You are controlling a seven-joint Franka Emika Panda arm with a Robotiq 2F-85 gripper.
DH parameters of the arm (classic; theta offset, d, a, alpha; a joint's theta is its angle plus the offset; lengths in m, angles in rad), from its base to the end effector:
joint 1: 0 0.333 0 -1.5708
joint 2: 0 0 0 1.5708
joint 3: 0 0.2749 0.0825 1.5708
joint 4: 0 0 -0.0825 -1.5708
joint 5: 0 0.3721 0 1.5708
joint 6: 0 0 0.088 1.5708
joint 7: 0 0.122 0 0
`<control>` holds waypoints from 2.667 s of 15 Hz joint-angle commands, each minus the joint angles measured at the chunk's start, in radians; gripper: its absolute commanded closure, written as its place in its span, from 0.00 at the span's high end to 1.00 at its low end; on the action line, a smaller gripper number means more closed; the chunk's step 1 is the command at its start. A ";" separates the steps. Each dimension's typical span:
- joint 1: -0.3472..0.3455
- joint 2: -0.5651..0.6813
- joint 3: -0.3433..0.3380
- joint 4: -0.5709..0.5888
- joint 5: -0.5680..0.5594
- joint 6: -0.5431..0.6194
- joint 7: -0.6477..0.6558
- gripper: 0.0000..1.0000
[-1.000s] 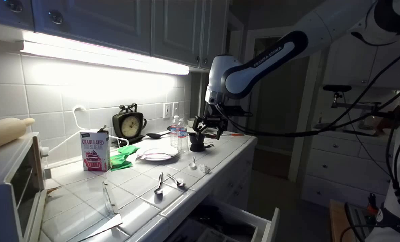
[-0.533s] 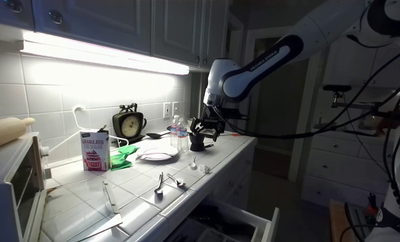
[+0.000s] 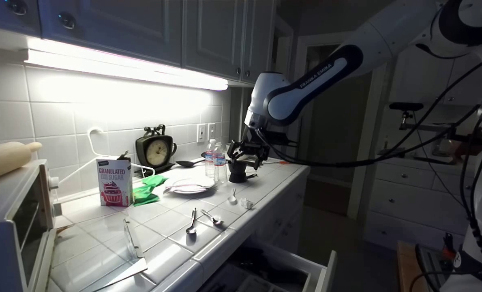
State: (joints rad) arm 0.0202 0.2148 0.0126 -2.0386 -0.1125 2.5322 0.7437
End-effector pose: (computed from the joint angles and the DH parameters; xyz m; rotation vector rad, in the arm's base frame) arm 0.5978 0.0197 0.3202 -2.9228 0.9497 -0.4424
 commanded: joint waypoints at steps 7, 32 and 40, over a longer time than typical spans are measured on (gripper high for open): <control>-0.031 0.196 0.024 0.115 0.328 0.243 -0.322 1.00; 0.024 0.527 -0.034 0.536 0.310 0.147 -0.369 0.31; 0.059 0.526 -0.080 0.541 0.288 0.147 -0.326 0.94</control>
State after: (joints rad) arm 0.0506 0.7242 -0.0304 -1.5328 0.1904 2.6933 0.3719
